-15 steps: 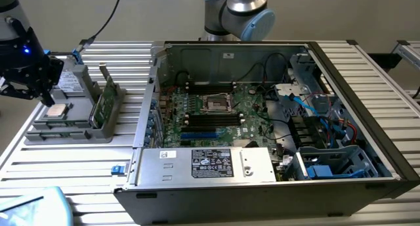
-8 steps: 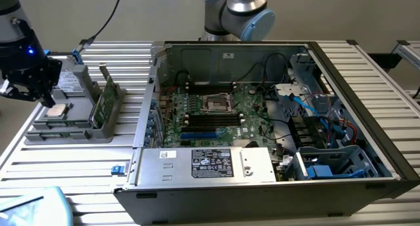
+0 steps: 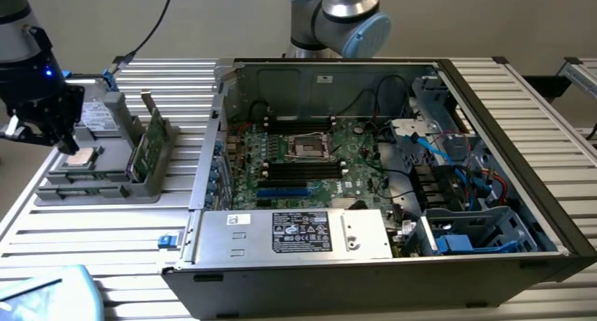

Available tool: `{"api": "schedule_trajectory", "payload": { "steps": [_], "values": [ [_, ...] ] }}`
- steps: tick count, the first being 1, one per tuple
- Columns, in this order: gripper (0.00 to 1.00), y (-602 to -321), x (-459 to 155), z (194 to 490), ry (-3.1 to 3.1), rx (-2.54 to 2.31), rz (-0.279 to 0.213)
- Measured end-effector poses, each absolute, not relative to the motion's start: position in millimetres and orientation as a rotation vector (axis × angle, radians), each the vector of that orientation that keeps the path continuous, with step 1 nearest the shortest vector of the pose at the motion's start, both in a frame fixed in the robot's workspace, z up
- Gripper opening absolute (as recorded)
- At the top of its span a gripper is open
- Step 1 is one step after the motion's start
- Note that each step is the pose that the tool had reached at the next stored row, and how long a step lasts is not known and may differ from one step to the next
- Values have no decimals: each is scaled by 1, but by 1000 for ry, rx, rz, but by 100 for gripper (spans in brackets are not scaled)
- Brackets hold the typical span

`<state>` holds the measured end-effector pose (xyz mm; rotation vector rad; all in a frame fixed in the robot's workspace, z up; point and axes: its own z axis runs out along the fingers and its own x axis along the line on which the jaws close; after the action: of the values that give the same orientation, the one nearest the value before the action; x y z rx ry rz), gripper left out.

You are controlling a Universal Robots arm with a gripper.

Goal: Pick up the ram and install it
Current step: 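Pick up the ram and move it above insertion slot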

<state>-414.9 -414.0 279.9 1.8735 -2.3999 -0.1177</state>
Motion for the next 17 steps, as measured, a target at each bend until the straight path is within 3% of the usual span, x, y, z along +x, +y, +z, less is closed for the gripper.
{"api": "schedule_trajectory", "payload": {
  "steps": [17],
  "values": [
    [13,-414,-415,276,-2120,2176,-102]
  ]
}}
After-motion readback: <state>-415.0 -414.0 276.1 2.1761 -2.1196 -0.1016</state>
